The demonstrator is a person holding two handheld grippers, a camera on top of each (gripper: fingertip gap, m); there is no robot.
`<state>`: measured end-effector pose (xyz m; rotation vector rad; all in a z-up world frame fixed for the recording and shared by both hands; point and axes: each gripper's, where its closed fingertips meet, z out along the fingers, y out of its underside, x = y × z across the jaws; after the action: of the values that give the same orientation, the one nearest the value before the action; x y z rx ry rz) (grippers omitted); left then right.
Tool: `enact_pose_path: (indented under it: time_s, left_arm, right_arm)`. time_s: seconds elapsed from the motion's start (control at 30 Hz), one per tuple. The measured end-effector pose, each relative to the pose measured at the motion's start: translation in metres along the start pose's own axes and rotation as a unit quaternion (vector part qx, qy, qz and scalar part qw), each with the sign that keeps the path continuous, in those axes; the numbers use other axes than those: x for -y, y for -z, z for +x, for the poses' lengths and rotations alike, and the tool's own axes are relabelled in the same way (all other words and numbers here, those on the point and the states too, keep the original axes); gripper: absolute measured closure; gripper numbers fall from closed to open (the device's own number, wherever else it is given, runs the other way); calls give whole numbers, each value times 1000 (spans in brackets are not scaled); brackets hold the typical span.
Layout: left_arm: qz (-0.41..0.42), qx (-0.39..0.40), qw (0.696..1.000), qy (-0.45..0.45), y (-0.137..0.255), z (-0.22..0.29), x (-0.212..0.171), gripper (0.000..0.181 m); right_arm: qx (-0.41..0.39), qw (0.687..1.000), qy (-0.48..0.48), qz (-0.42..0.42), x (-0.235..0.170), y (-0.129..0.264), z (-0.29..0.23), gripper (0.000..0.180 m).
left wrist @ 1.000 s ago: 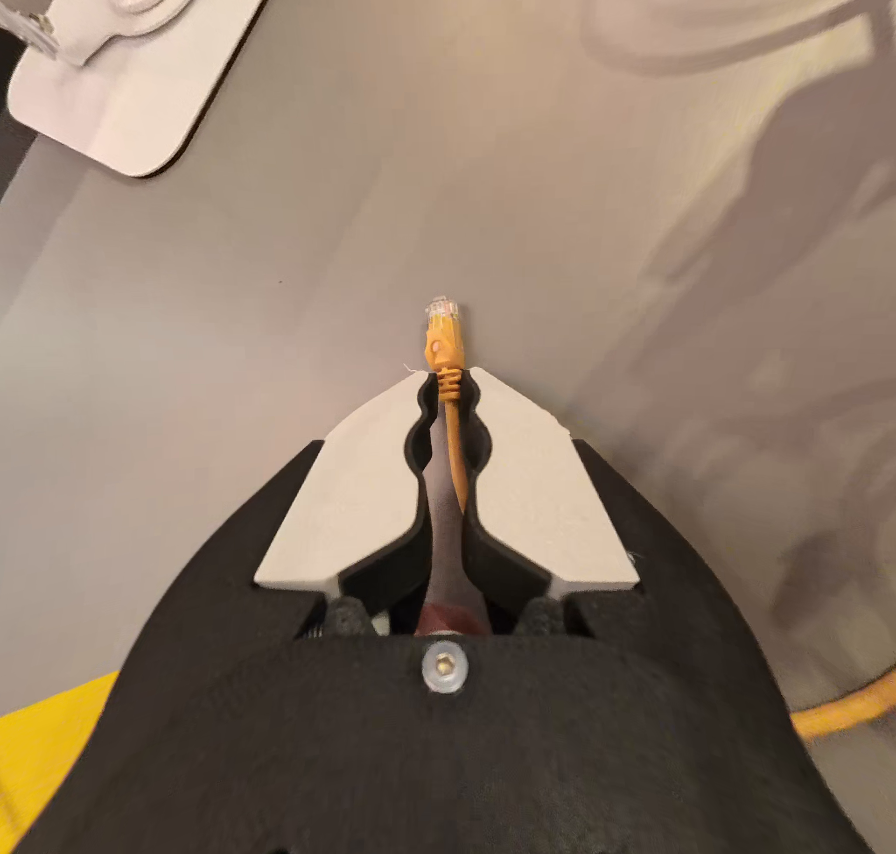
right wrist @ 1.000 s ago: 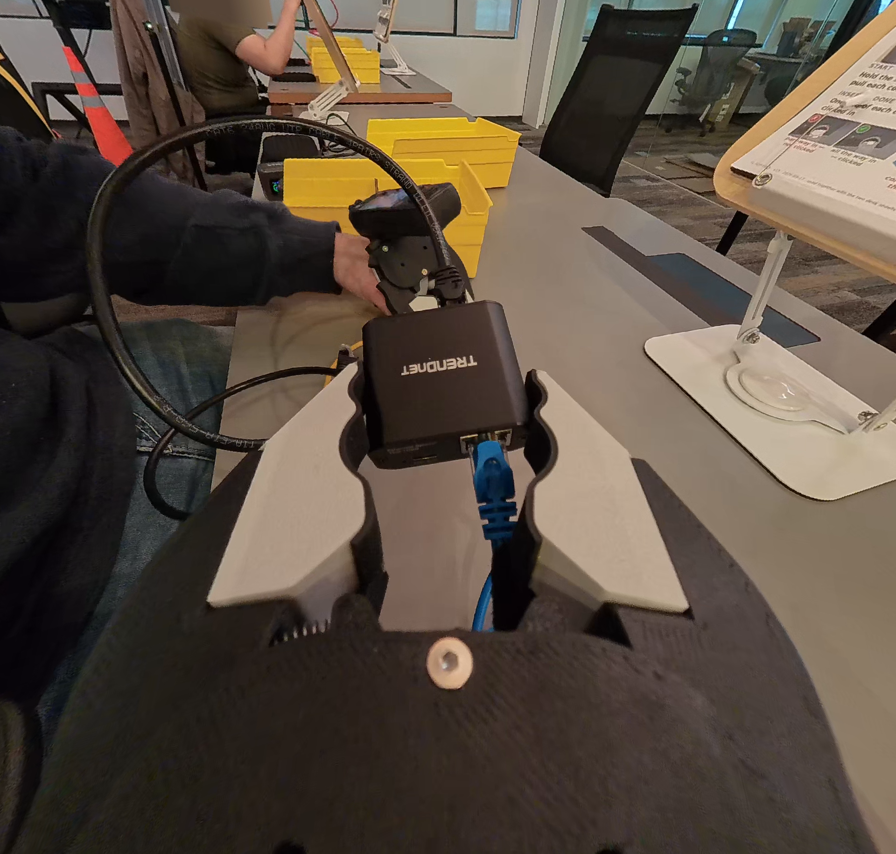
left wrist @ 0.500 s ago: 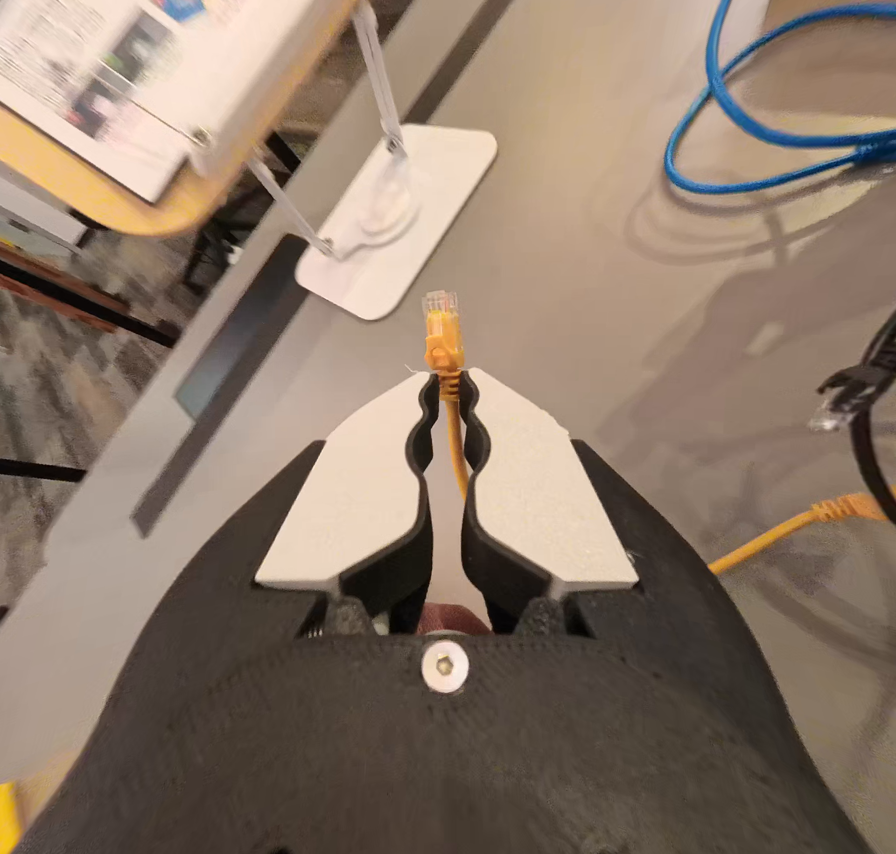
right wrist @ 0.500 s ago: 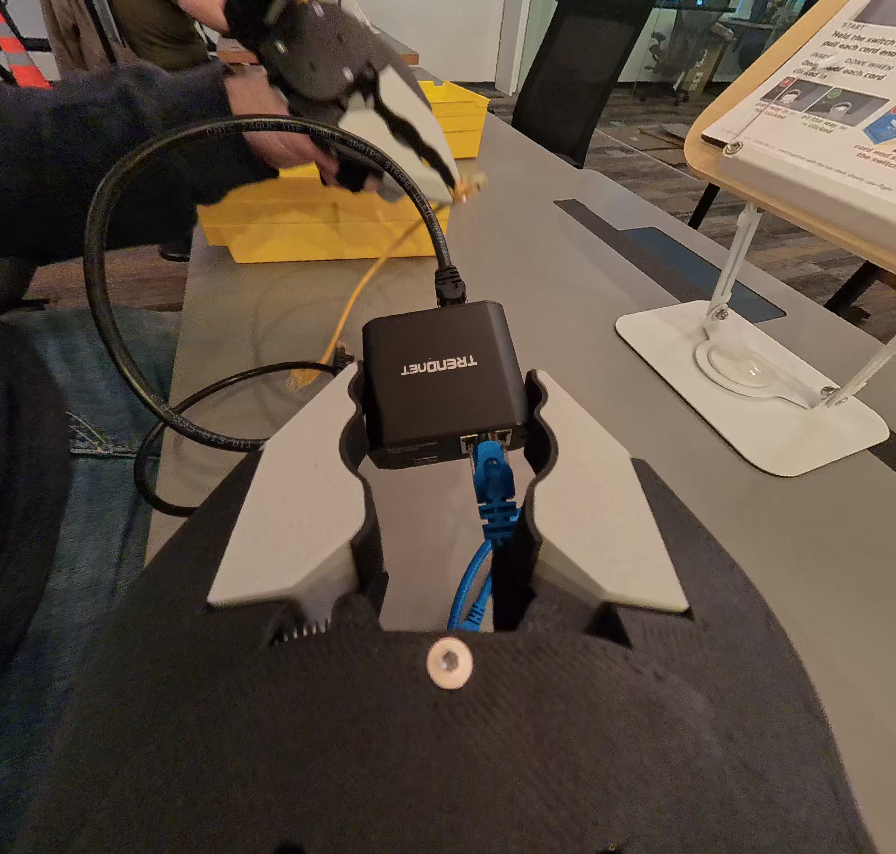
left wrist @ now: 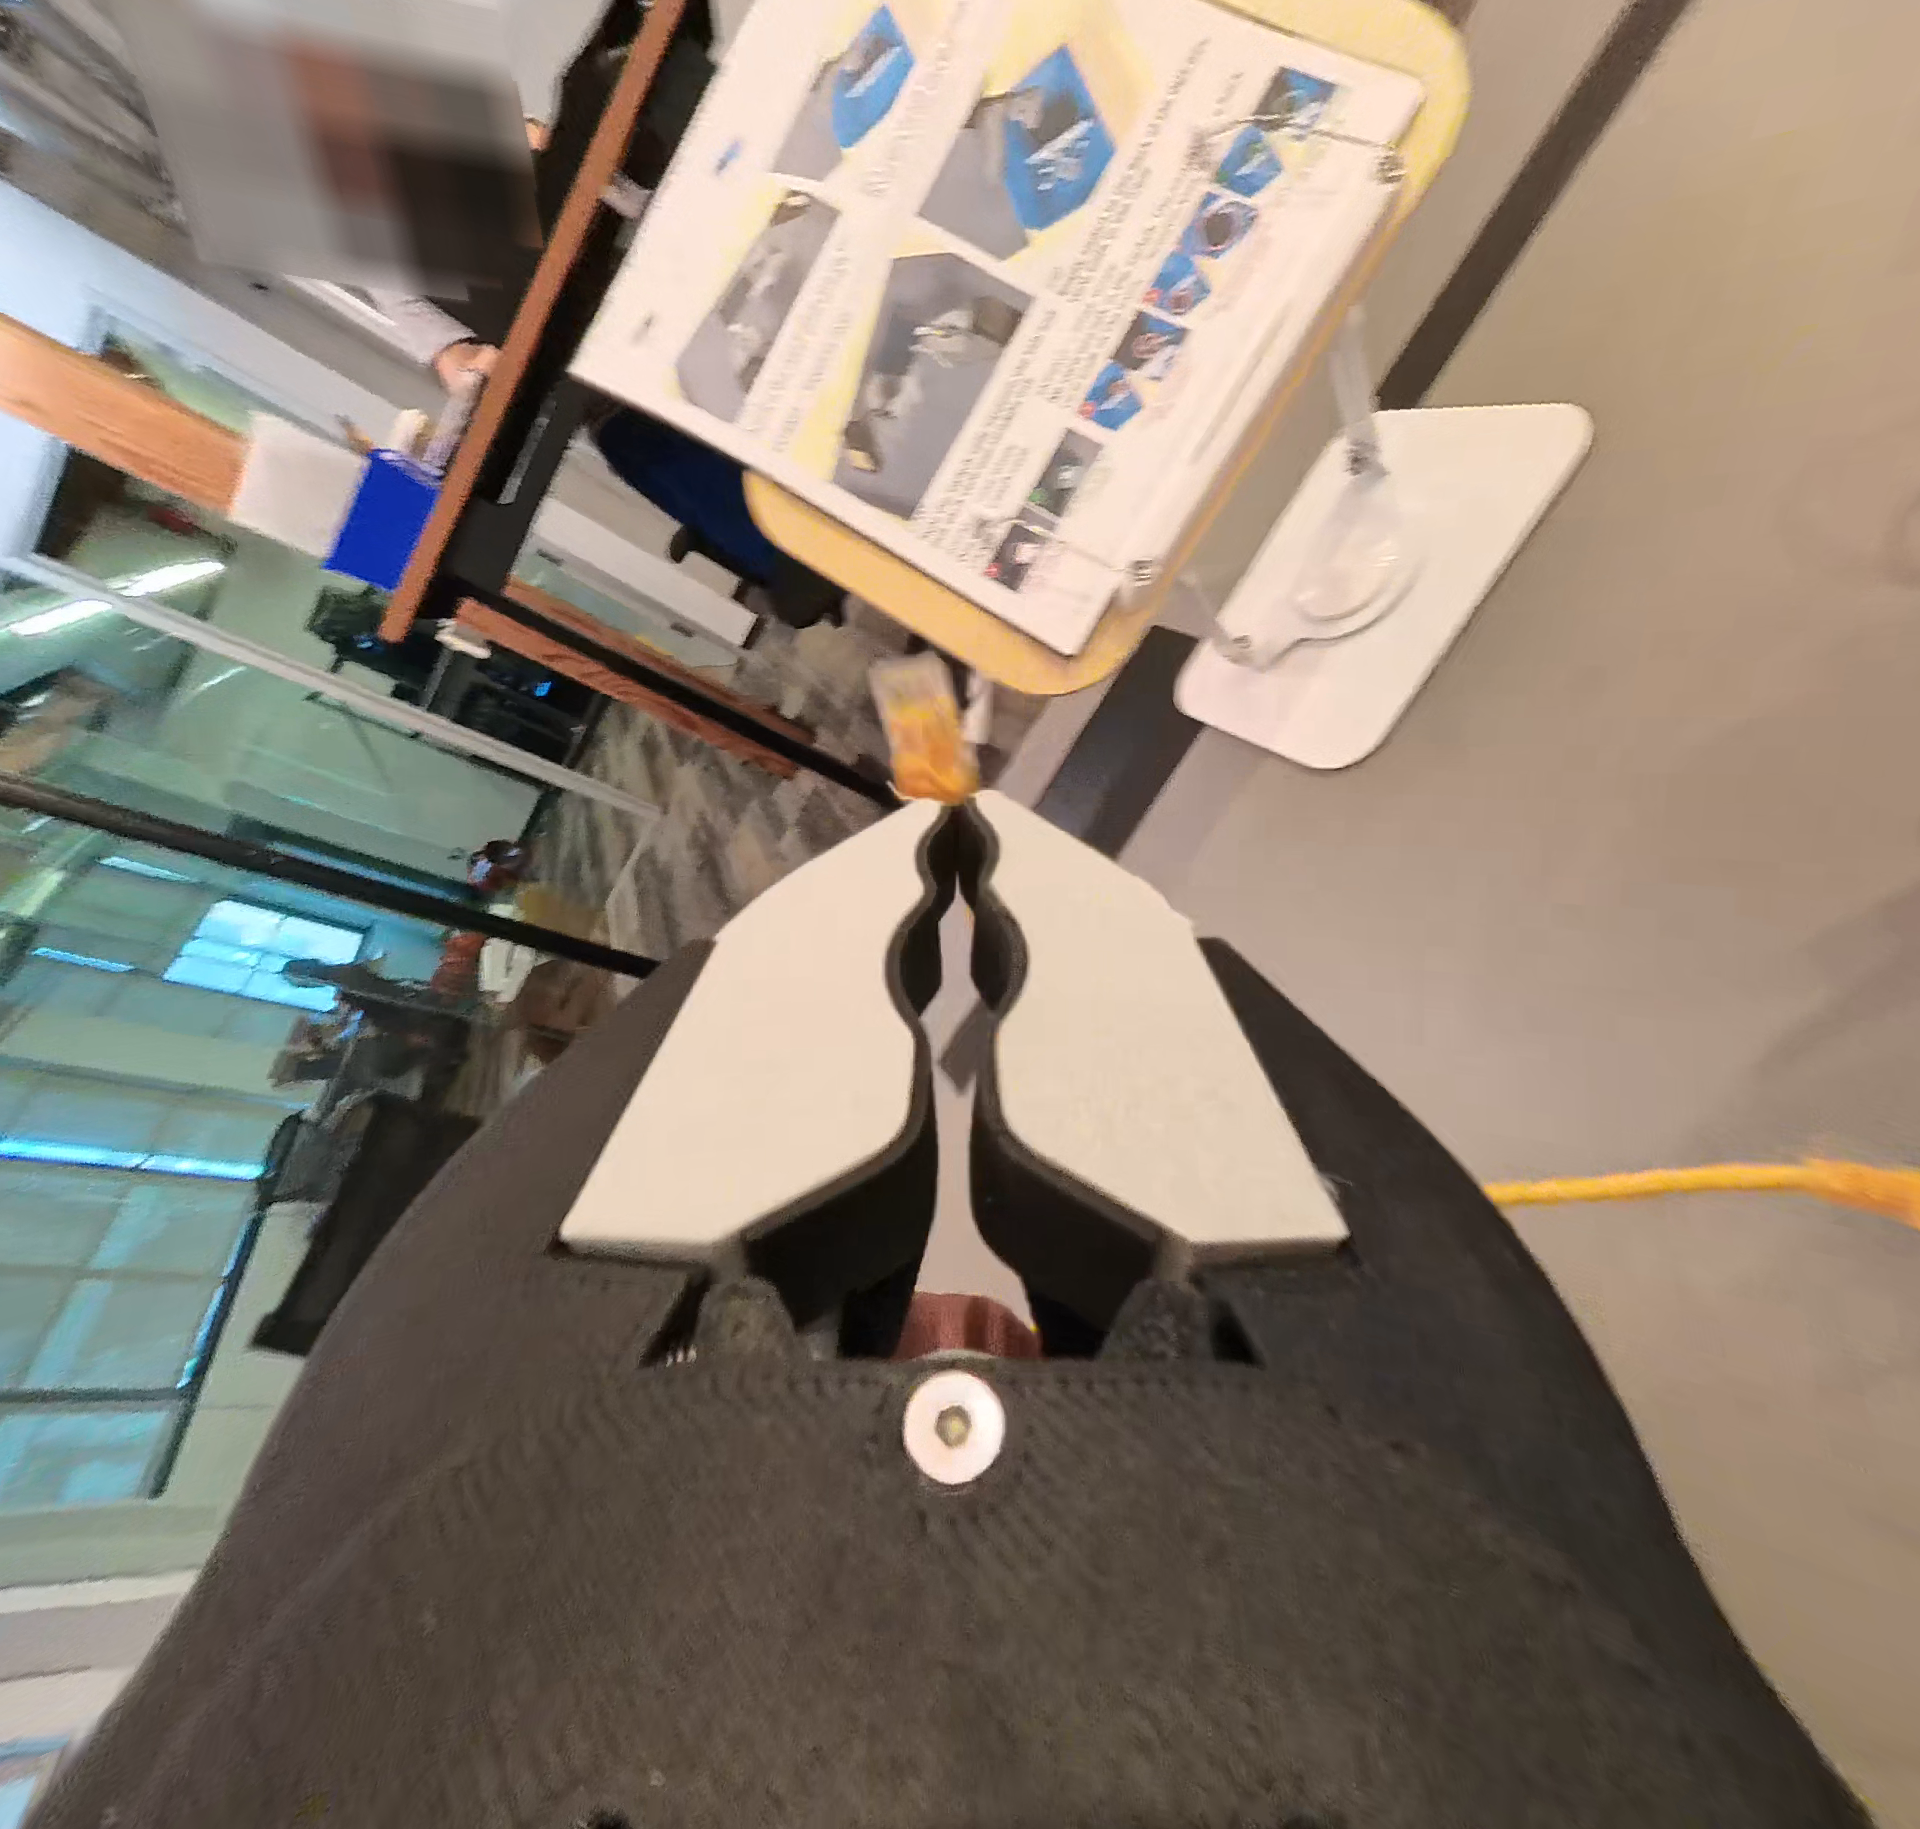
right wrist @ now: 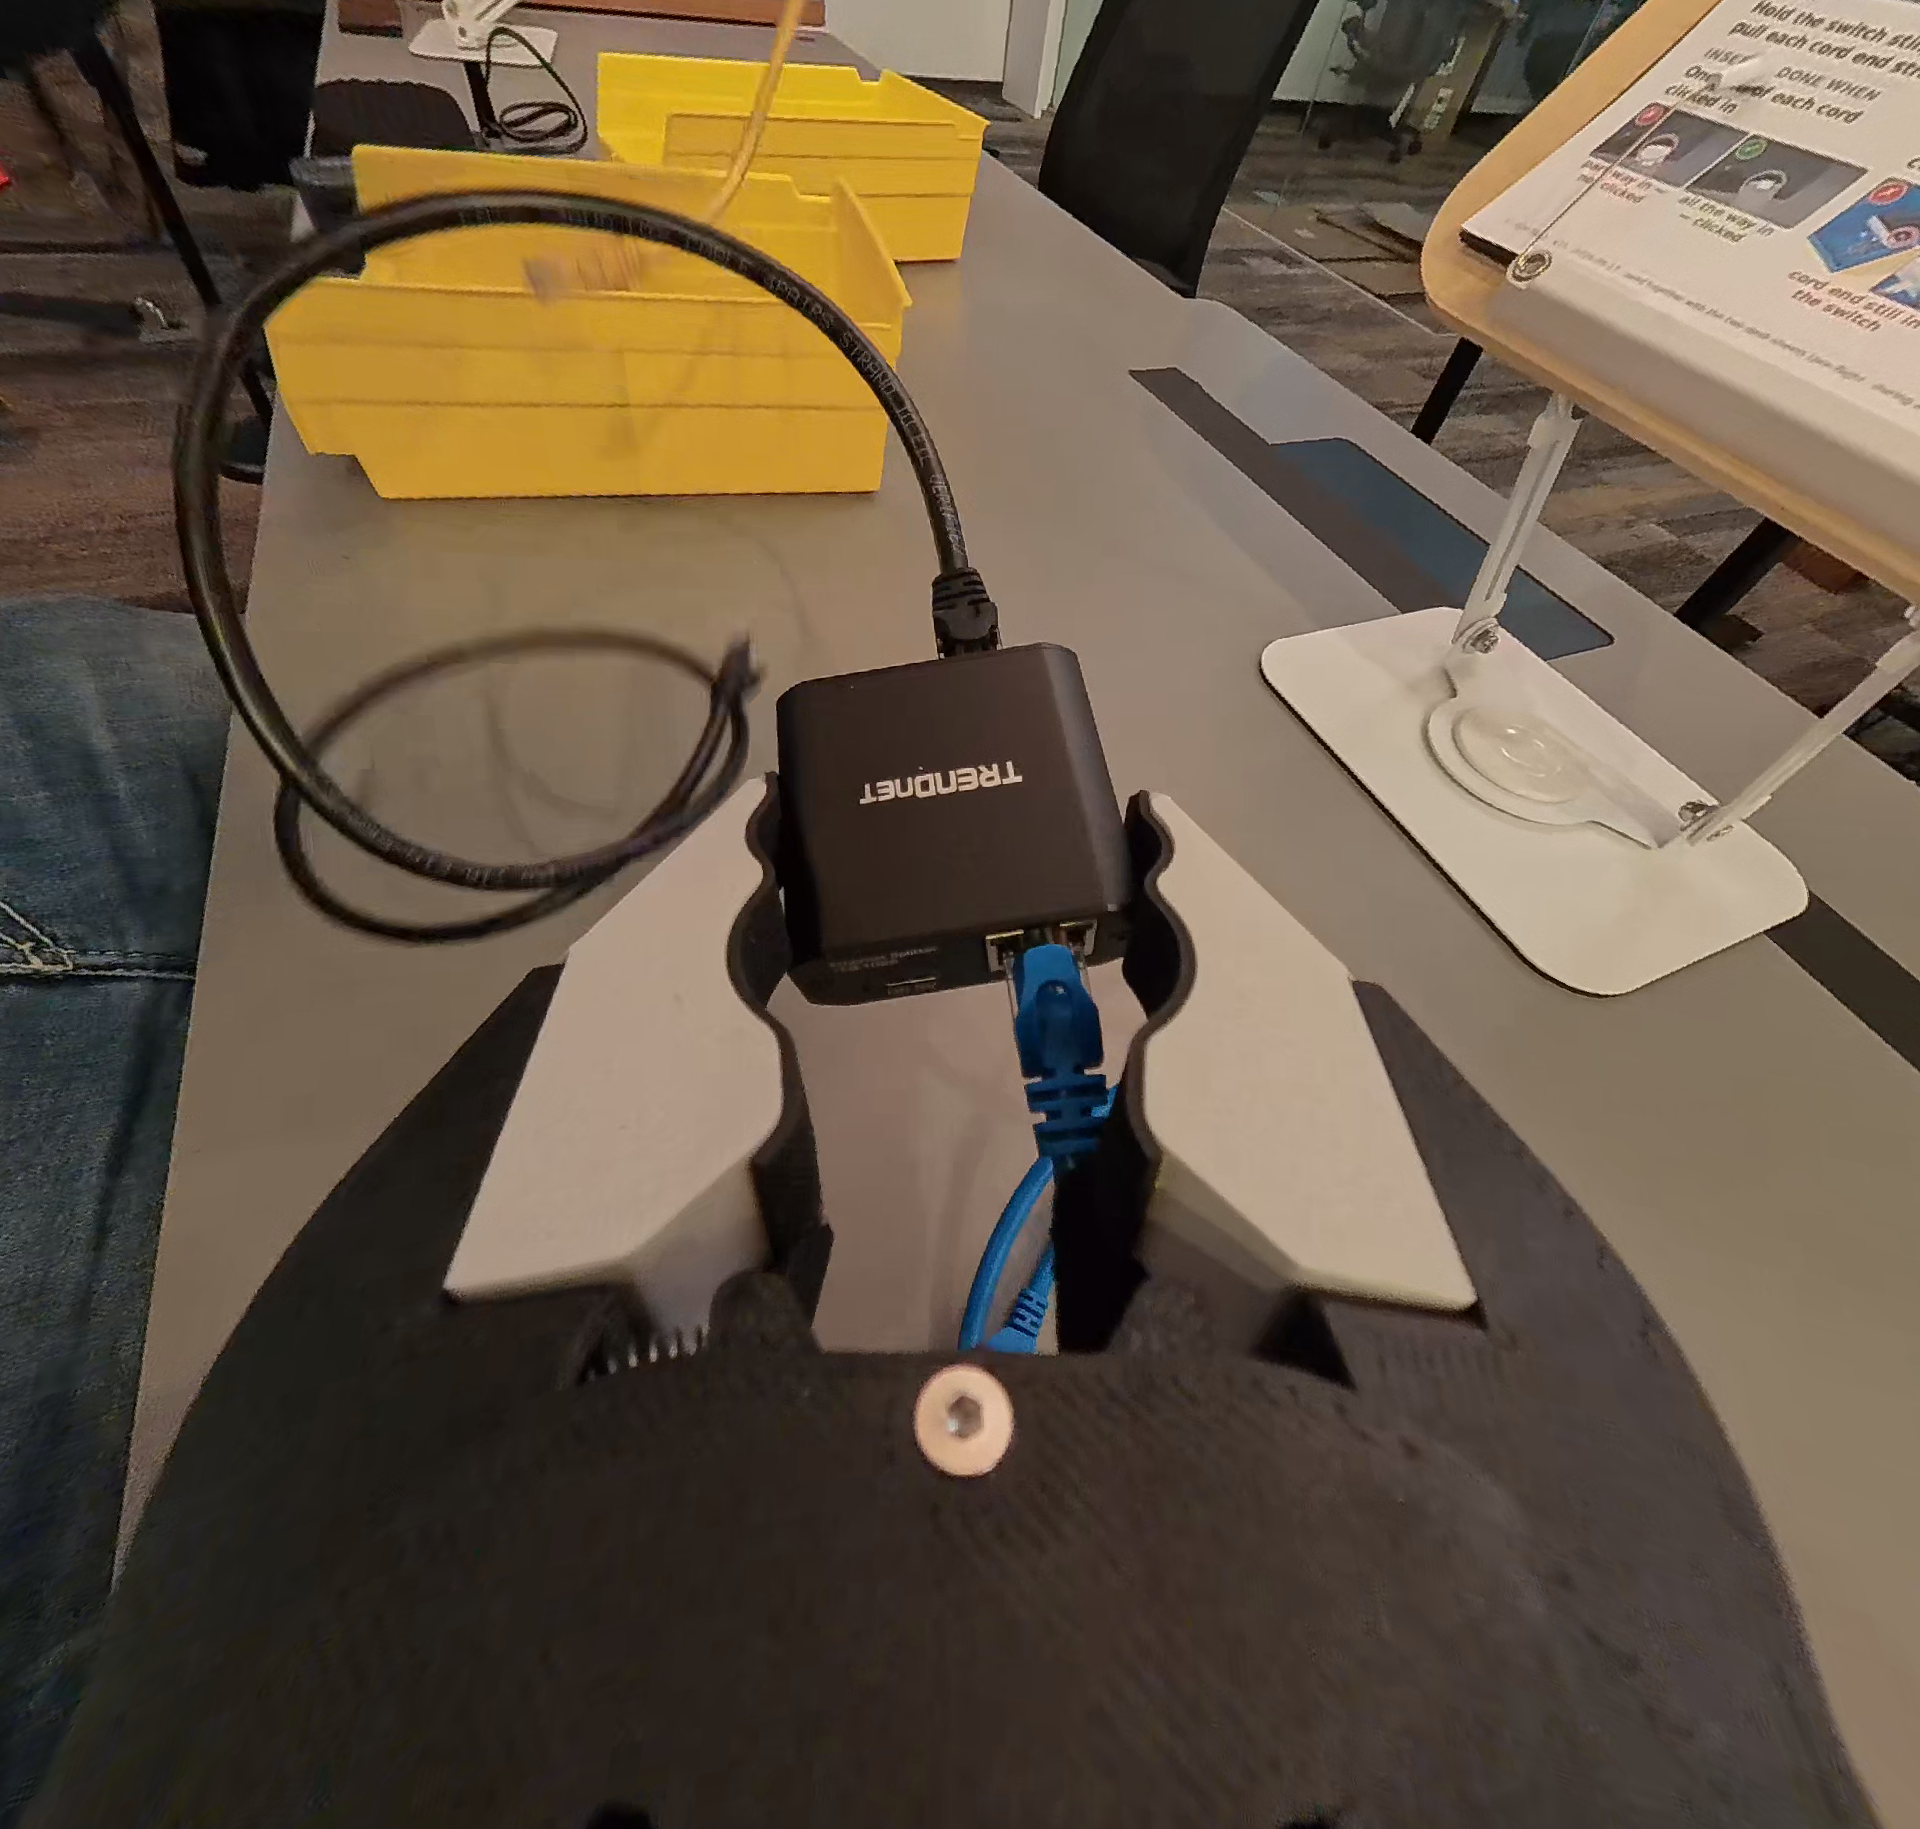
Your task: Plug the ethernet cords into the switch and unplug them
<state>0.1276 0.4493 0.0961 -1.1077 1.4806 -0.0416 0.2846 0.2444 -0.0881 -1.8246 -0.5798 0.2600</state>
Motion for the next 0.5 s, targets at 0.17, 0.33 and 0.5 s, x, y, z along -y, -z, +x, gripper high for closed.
enact_pose_path:
  time_s: [0.17, 0.33, 0.5]
  left_arm:
    - [-18, 29, 999, 12, -10, -37, -18, 181]
    - [-40, -14, 999, 15, -26, -7, -37, 181]
    - [-152, -58, 987, -18, -42, 57, -79, 181]
  right_arm:
    - [1, 1000, 1, -1, 0, 0, -1, 118]
    - [4, 1000, -2, -3, -4, -1, -1, 118]
    - [10, 1000, -2, -10, -9, -3, -4, 118]
